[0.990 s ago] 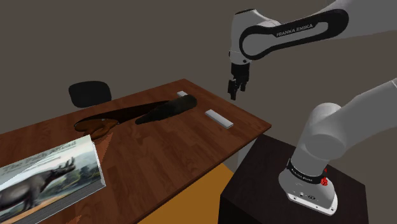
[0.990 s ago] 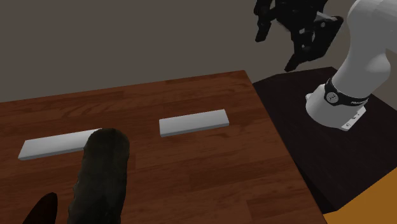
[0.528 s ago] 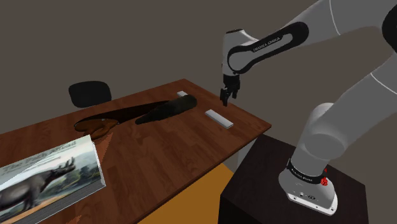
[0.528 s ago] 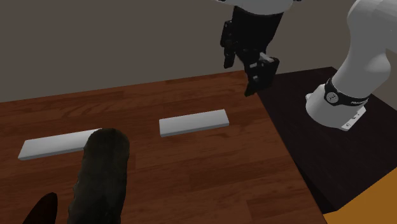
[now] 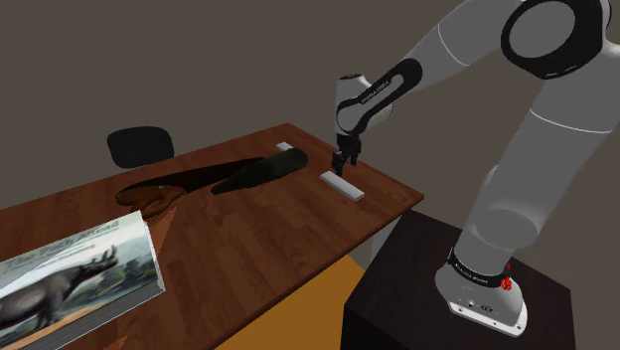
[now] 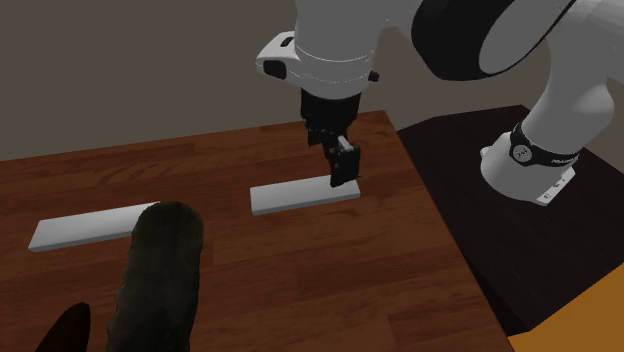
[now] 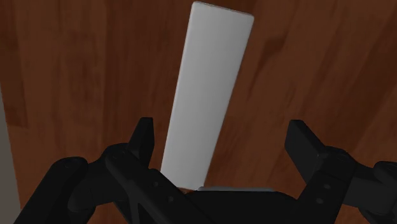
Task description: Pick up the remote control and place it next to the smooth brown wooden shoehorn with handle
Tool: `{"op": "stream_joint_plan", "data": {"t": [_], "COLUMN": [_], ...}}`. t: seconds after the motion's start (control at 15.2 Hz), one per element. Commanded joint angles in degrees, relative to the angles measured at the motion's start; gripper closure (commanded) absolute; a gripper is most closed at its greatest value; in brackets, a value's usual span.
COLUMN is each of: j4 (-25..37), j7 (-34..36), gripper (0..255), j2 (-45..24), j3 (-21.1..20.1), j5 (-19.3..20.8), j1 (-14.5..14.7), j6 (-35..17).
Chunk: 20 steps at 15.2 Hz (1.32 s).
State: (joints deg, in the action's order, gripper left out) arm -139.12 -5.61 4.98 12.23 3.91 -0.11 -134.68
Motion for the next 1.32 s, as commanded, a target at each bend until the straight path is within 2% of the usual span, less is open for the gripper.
{"op": "stream_joint_plan", "data": {"t": [0.0,0.2,0.66,1.19,1.25], "j4": [1.9,5.2,4.5,4.5,4.5], "j7": [-1.8,-4.2,-5.4,-5.5,-5.5], "gripper": [0,0,0,0,255], "j2": [-4.9,-11.5,-16.2,-16.5,-16.5], "j3": [0.6,0.8,0.3,0.2,0.2], "j5": [-1.8,-4.7,-6.5,-6.7,-6.7], "j1": [-0.2,-0.7,-1.1,-1.2,-1.2], "j6": [-3.1,-6.4,-11.5,-11.9,-11.9]}}
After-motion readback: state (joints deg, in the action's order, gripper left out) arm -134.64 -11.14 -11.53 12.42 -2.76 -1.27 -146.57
